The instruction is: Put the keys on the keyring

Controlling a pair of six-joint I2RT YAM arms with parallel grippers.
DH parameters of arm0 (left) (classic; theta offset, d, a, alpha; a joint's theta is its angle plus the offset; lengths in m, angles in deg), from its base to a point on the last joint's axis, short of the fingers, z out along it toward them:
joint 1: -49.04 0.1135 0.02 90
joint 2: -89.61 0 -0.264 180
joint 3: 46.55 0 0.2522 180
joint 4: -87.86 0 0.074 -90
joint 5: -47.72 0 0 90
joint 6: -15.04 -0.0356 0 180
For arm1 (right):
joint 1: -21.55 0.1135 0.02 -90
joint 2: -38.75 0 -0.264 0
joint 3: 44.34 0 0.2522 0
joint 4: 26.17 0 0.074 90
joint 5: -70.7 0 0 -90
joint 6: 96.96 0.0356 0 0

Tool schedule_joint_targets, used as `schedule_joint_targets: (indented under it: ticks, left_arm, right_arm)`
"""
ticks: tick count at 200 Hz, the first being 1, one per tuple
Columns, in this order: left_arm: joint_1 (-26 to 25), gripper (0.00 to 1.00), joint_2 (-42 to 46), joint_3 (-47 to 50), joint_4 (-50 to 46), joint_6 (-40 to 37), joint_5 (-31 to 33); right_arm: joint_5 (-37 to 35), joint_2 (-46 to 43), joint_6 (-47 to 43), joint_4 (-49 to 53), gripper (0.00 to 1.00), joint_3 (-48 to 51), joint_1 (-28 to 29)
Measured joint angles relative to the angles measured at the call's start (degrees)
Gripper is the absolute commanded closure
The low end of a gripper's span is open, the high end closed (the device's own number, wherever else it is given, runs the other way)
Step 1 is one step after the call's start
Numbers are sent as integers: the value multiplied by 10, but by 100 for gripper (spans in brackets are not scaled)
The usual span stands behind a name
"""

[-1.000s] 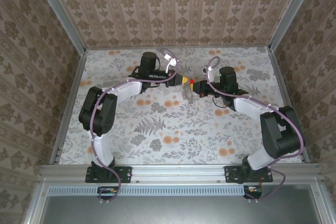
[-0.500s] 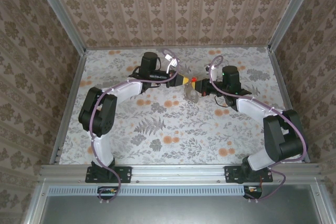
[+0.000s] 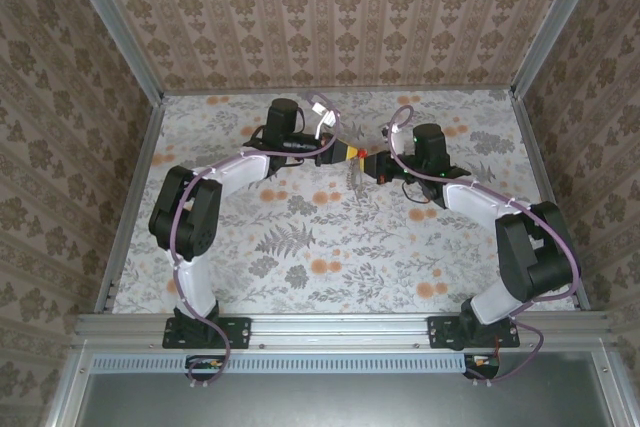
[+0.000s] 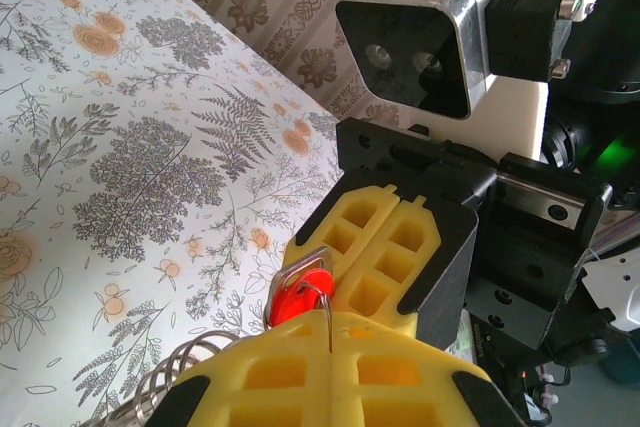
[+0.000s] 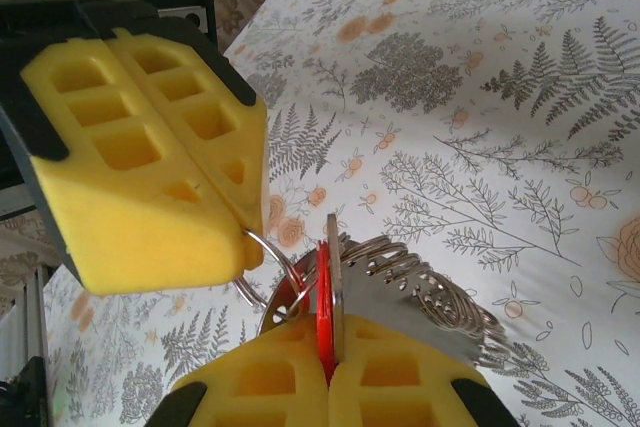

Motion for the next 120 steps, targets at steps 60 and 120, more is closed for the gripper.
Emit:
schedule_joint_targets:
  ticks: [60, 120]
  left_arm:
    - [0, 100, 0, 0, 1, 0, 0]
    - [0, 100, 0, 0, 7, 0, 2]
  right_arm:
    - [-10, 0, -11, 9, 100, 0, -1]
    - [-8, -22, -11, 10, 100, 5, -23]
